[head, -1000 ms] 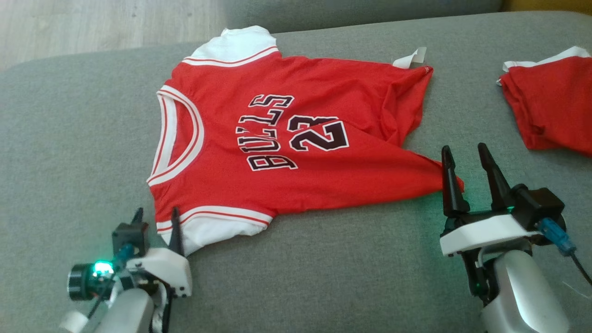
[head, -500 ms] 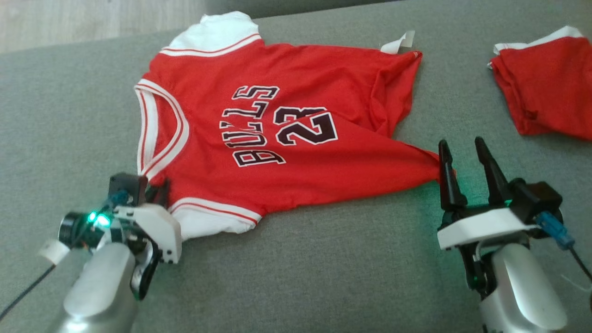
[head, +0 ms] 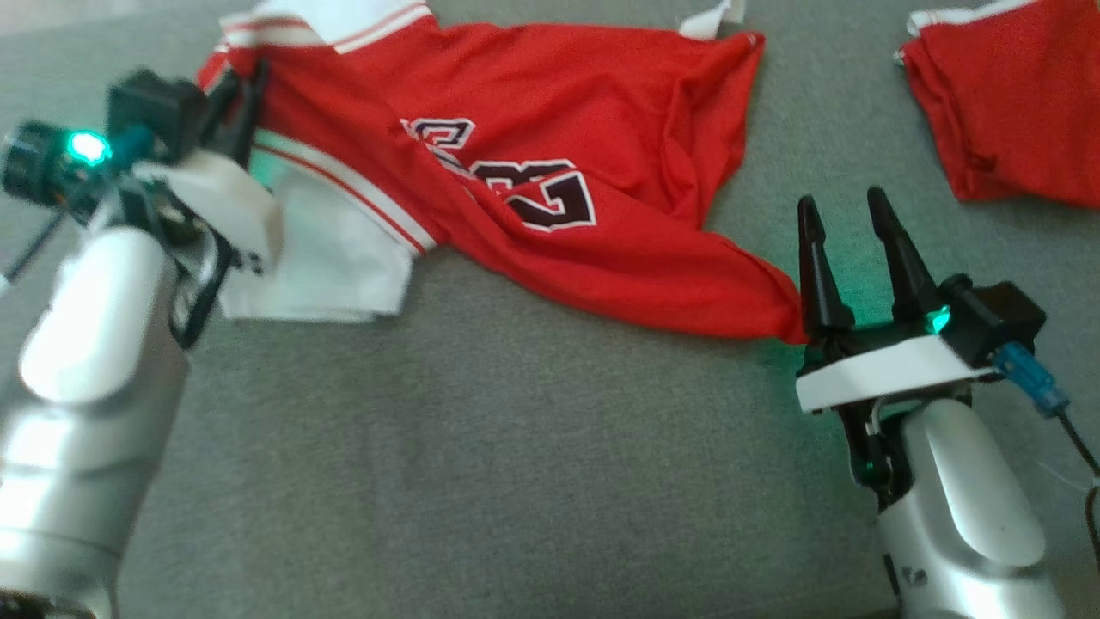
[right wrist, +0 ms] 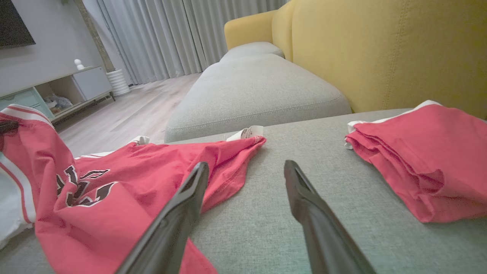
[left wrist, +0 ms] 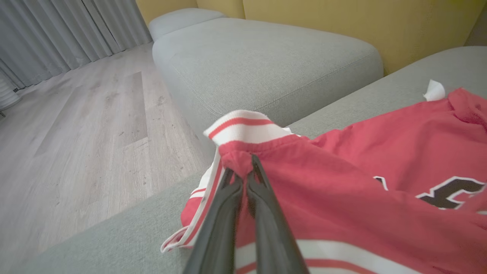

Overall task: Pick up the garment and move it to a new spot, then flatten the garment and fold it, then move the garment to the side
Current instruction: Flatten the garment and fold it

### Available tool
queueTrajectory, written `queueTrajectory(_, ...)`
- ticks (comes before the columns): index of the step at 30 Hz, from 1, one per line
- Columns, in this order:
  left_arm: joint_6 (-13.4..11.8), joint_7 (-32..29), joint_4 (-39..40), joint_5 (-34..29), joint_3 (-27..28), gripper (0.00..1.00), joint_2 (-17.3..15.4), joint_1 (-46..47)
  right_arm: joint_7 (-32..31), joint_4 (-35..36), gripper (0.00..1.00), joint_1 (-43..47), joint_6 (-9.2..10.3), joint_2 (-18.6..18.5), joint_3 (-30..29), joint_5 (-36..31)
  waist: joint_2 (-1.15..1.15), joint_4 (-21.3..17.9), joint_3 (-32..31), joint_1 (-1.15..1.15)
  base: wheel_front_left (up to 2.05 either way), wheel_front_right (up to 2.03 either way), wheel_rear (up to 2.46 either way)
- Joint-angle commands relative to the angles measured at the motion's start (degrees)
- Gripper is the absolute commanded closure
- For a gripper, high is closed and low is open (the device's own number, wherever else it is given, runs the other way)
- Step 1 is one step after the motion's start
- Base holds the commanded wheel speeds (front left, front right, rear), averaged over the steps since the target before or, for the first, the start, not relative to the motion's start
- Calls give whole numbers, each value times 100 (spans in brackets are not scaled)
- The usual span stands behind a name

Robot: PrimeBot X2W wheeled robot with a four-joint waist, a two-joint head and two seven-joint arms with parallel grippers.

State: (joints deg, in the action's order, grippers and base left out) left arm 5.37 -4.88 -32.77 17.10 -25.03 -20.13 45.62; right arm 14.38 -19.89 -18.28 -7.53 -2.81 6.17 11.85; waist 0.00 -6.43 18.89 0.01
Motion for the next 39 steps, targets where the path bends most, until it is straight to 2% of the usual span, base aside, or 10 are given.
queueTrajectory(1, 50, 34, -9, -55, 135, 100, -313, 437, 61, 223, 0, -156, 4, -7, 147, 57, 0, -194, 241, -1, 0, 0, 0)
queueTrajectory(8, 135, 230, -572, -214, -94, 100, -407, 1106, 62, 324, 0, -270, 4, -7, 210, 167, 0, -405, 563, -1, 0, 0, 0)
queueTrajectory(9, 139, 288, -663, -234, -122, 86, -399, 1168, 62, 338, 0, -276, 4, -7, 205, 178, 0, -408, 585, -1, 0, 0, 0)
queueTrajectory(10, 139, 338, -767, -258, -145, 0, -396, 1225, 62, 350, 0, -279, 4, -7, 199, 182, 0, -407, 603, -1, 0, 0, 0)
queueTrajectory(17, 110, 709, -1178, -299, -241, 0, -283, 1338, 62, 384, 0, -265, 4, -7, 148, 157, 0, -245, 567, -1, 0, 0, 0)
queueTrajectory(24, 23, 1272, -1232, -161, -243, 0, -125, 893, 62, 393, 0, -186, 4, -7, 97, 21, 0, 101, 222, -1, 0, 0, 0)
queueTrajectory(33, -405, 1738, -814, 172, -115, 0, 120, -413, 62, 335, 0, 145, 4, -7, -17, -72, 0, 513, -399, -1, 0, 0, 0)
queueTrajectory(39, -643, 1818, -438, 383, -37, 0, 257, -1130, 62, 353, 0, 317, 4, -7, -48, -113, 0, 559, -523, -1, 0, 0, 0)
